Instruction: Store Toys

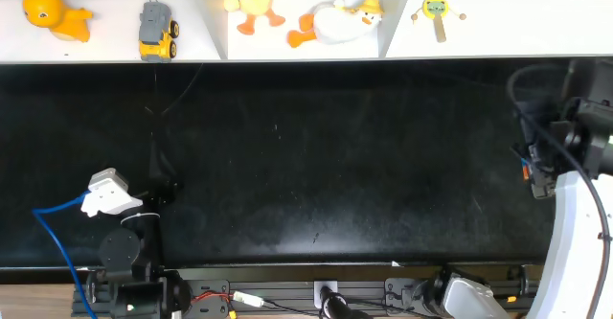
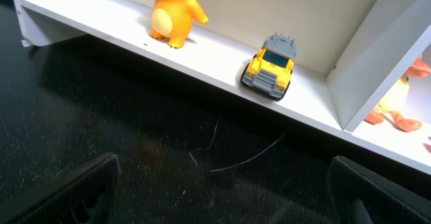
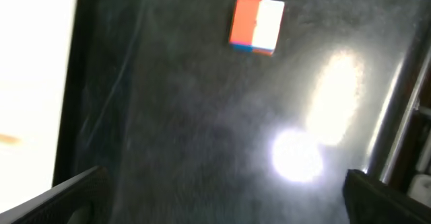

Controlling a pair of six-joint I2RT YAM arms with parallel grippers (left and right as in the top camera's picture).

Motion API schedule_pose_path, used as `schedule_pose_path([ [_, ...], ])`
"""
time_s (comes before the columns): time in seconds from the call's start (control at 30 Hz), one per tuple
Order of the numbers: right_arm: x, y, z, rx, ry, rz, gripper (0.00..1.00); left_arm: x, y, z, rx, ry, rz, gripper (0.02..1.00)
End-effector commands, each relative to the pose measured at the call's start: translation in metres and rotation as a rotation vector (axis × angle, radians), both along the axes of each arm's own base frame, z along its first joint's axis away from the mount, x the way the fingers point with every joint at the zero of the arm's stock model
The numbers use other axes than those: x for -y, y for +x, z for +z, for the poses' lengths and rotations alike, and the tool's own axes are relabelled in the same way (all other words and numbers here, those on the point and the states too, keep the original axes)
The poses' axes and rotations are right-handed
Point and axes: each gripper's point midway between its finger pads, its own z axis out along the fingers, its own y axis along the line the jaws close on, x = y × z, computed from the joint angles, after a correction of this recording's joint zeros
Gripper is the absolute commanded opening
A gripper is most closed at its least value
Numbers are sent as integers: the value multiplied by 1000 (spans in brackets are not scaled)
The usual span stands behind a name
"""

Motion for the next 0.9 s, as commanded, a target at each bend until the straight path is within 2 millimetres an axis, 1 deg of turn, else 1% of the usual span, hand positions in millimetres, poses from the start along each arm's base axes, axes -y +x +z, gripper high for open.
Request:
schedule_pose_path([
  [0.03,26,1,-19,30,29,47,998,0,0,1,12,-16,5,998],
  [0.1,40,1,-28,38,30,63,996,0,0,1,13,-16,5,996],
  [0.23,69,-9,-50,-22,43,23,996,0,0,1,13,-16,5,998],
  [0.33,83,-9,-71,-86,63,38,1000,0,0,1,12,-16,5,998],
  [0.47,94,-10,-105,-185,109,45,996,0,0,1,13,-16,5,998],
  [0.57,99,-3,-127,-215,133,80,998,0,0,1,12,-16,5,996],
  [0.63,102,1,-138,-230,143,92,998,0,0,1,12,-16,5,996],
  [0.73,107,5,-150,-237,146,98,996,0,0,1,12,-16,5,998],
  [0.9,113,14,-161,-230,135,114,998,0,0,1,12,-16,5,996],
])
